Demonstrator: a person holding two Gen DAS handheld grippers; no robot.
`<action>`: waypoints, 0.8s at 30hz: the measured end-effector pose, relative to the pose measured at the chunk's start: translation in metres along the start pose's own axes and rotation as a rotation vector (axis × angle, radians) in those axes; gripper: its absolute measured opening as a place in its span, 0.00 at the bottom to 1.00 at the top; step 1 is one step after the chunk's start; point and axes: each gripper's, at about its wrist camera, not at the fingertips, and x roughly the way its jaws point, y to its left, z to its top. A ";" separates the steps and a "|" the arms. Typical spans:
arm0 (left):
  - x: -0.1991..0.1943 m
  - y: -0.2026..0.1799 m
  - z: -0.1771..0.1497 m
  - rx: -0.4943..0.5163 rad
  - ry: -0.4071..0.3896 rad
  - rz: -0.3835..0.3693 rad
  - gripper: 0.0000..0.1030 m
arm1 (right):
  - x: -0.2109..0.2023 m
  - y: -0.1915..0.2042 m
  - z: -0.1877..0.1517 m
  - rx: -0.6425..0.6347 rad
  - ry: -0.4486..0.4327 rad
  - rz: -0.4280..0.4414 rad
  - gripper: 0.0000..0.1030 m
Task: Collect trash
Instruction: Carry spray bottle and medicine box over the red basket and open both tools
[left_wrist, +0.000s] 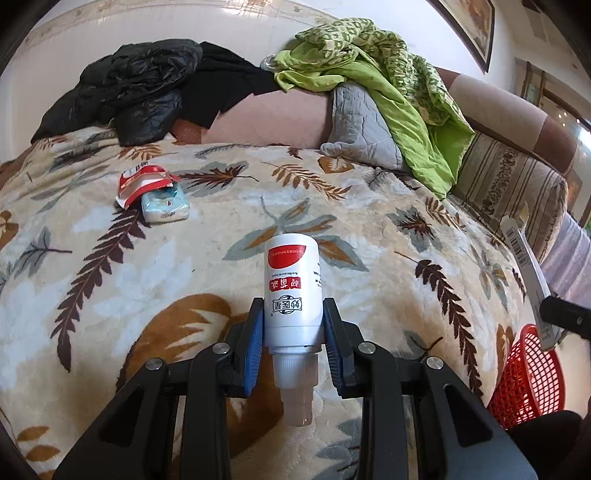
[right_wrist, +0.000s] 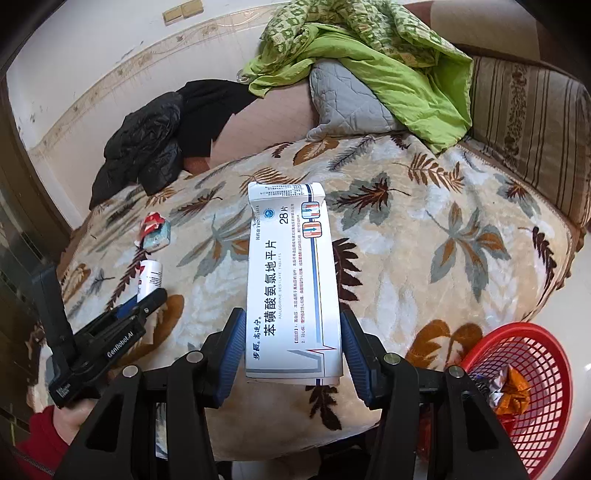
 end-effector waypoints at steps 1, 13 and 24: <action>-0.001 0.002 0.001 -0.007 -0.003 -0.003 0.28 | 0.001 0.001 0.000 -0.002 0.001 -0.004 0.54; -0.006 0.001 0.002 -0.016 -0.013 -0.020 0.28 | 0.000 0.002 -0.001 -0.004 -0.005 -0.004 0.54; -0.025 -0.028 0.005 0.021 -0.060 -0.052 0.28 | 0.000 0.000 -0.001 0.082 -0.041 0.132 0.54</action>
